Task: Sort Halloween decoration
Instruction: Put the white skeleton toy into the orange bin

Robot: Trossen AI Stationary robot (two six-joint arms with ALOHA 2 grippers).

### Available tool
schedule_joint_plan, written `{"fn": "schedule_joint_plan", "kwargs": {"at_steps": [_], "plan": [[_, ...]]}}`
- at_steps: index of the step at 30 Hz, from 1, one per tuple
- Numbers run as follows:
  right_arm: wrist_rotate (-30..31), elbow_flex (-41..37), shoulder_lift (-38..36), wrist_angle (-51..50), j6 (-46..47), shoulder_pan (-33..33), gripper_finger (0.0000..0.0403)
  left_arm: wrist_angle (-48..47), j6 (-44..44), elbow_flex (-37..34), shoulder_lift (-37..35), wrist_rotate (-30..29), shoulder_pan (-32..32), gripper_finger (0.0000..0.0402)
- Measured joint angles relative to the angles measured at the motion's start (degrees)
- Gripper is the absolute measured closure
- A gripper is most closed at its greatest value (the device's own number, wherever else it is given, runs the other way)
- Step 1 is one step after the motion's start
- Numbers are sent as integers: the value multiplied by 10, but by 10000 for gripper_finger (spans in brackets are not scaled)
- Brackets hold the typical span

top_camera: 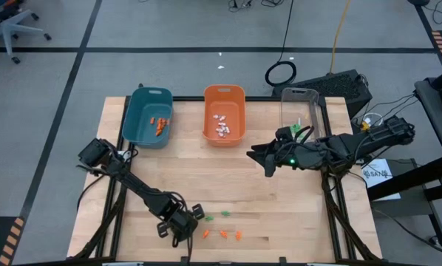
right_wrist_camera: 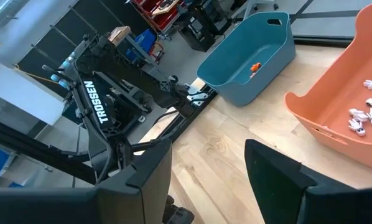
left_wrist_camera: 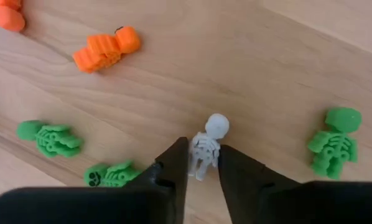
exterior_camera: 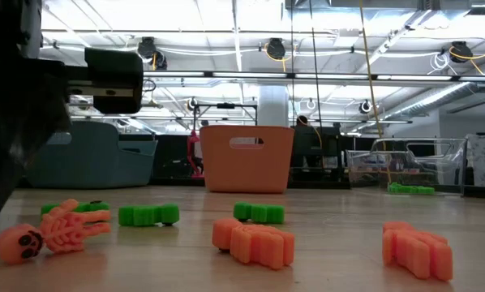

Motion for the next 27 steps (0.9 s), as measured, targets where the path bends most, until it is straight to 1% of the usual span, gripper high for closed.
{"fn": "schedule_joint_plan", "kwargs": {"at_steps": [6, 9, 14, 18, 23, 27], "plan": [[0, 0, 0, 0, -8, 0, 216, 1, -4, 0, 0, 15, 1, 371], [-1, 0, 0, 0, -15, 0, 216, 1, -6, 0, -4, 15, 1, 390], [-1, 0, 0, -1, -16, 0, 216, 2, -26, -1, -28, 10, 3, 393], [-1, 0, 0, -1, -18, 0, 216, -2, -59, 1, -67, -12, 4, 393], [-1, 0, 0, -2, -17, 0, 216, -2, -123, 1, -122, -53, 4, 395], [-1, 0, 0, -2, -16, 0, 216, -2, -188, 1, -170, -107, 4, 396]]}}
